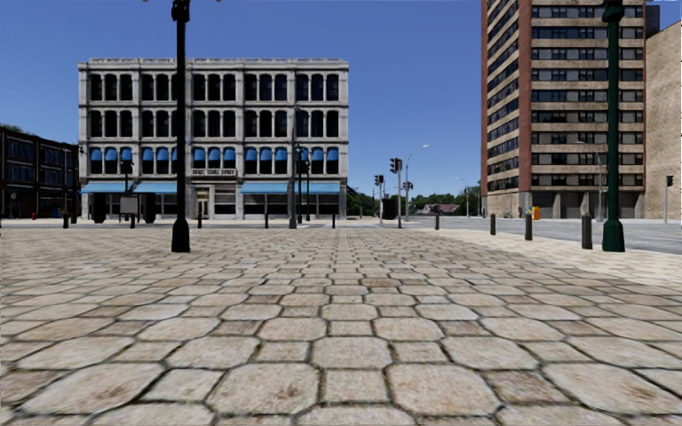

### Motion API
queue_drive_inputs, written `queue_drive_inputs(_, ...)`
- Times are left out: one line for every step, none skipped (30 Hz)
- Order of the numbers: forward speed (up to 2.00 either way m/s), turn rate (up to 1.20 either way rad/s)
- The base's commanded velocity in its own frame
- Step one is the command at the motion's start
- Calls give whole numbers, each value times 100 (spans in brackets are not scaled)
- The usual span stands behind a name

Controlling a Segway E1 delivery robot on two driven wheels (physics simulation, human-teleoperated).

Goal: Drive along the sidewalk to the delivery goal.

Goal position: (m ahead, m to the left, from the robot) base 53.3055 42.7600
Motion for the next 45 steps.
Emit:
queue_drive_inputs(200,-100)
queue_drive_inputs(200,-102)
queue_drive_inputs(200,-57)
queue_drive_inputs(200,-10)
queue_drive_inputs(200,-10)
queue_drive_inputs(200,0)
queue_drive_inputs(200,0)
queue_drive_inputs(200,0)
queue_drive_inputs(200,0)
queue_drive_inputs(200,0)
queue_drive_inputs(200,0)
queue_drive_inputs(200,0)
queue_drive_inputs(200,0)
queue_drive_inputs(200,0)
queue_drive_inputs(200,0)
queue_drive_inputs(200,0)
queue_drive_inputs(200,0)
queue_drive_inputs(200,0)
queue_drive_inputs(200,0)
queue_drive_inputs(200,0)
queue_drive_inputs(200,0)
queue_drive_inputs(200,0)
queue_drive_inputs(200,0)
queue_drive_inputs(200,0)
queue_drive_inputs(200,0)
queue_drive_inputs(200,0)
queue_drive_inputs(200,0)
queue_drive_inputs(200,0)
queue_drive_inputs(200,0)
queue_drive_inputs(200,0)
queue_drive_inputs(200,0)
queue_drive_inputs(200,0)
queue_drive_inputs(200,0)
queue_drive_inputs(200,0)
queue_drive_inputs(200,0)
queue_drive_inputs(200,0)
queue_drive_inputs(200,0)
queue_drive_inputs(200,0)
queue_drive_inputs(200,0)
queue_drive_inputs(200,0)
queue_drive_inputs(200,0)
queue_drive_inputs(200,0)
queue_drive_inputs(200,0)
queue_drive_inputs(200,0)
queue_drive_inputs(200,0)
